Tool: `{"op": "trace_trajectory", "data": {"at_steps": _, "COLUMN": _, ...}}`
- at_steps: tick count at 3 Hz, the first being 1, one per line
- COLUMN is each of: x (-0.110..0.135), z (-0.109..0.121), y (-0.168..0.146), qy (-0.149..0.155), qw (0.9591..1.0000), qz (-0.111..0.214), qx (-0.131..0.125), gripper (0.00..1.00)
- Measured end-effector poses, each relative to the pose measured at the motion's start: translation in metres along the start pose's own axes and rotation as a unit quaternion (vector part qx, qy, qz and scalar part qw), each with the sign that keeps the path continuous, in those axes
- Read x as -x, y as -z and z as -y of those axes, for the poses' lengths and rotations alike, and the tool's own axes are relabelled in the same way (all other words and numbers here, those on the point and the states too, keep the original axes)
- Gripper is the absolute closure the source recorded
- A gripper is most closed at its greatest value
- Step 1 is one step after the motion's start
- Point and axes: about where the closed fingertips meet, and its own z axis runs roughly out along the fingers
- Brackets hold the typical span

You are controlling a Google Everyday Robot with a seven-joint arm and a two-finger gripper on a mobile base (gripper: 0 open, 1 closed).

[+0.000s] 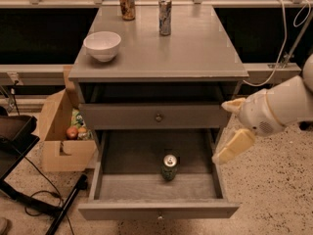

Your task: Pick green can from middle drawer and place on counter

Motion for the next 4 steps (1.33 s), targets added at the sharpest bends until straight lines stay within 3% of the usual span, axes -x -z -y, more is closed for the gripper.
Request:
{"op": "trace_trajectory", "data": {"at_steps": 1, "x": -0.012, "z": 0.009, "y": -0.062, "qy": -0.017, "qw": 0.9944, "qz": 0.104, "qx": 0.001, "gripper": 0.0}}
{"op": "trace_trajectory", "data": {"at_steps": 2, "x": -0.022, "z": 0.029, "y": -0.098, "qy": -0.027, "qw": 0.9833, "qz": 0.177, "qx": -0.032, "gripper": 0.0}}
{"op": "trace_trajectory", "data": {"at_steps": 3, "x": -0.029, "z": 0.041, "y": -0.112, "qy": -0.026, "qw": 0.9785, "qz": 0.201, "qx": -0.039, "gripper": 0.0}}
{"op": "trace_trajectory", "data": {"at_steps": 4, "x": -0.03, "z": 0.045, "y": -0.127, "qy": -0.03, "qw": 0.978, "qz": 0.204, "qx": -0.031, "gripper": 0.0}}
